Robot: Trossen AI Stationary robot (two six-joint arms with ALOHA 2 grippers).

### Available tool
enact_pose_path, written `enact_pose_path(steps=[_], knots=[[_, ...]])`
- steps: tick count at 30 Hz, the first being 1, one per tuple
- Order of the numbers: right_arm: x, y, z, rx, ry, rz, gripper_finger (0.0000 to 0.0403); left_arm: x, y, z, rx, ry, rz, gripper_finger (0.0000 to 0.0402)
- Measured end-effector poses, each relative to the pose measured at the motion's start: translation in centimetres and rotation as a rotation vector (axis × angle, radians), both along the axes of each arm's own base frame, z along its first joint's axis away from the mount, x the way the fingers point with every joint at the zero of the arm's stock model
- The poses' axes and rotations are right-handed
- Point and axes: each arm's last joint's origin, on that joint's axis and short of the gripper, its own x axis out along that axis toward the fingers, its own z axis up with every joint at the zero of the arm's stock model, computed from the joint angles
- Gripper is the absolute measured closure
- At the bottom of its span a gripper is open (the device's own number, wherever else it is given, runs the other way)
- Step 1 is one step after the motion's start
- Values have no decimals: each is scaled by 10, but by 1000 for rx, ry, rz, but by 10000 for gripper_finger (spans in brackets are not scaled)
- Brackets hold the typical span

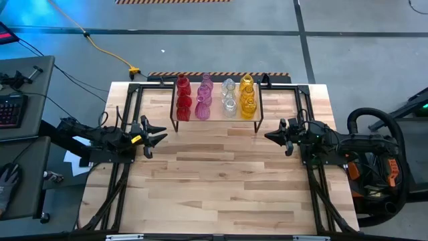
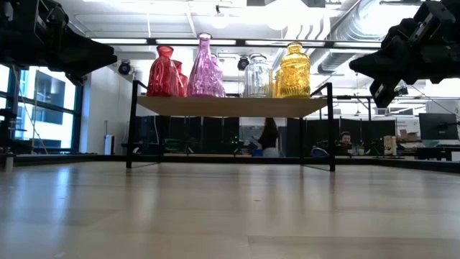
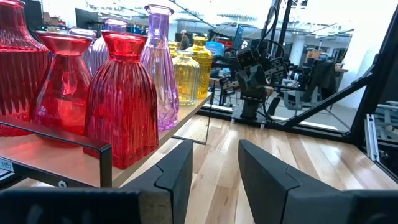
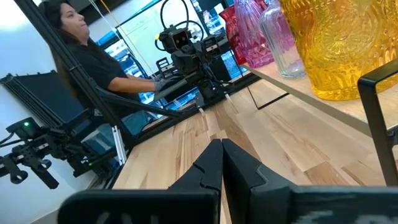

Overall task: Sort vases onto shelf
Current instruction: Return to Home Position

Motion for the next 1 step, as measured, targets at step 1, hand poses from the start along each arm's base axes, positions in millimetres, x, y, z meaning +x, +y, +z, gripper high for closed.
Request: enact_pose_path(steps=[1], knots=[[0,0,0,0,0,0,403,0,0,0,0,0,0,282]])
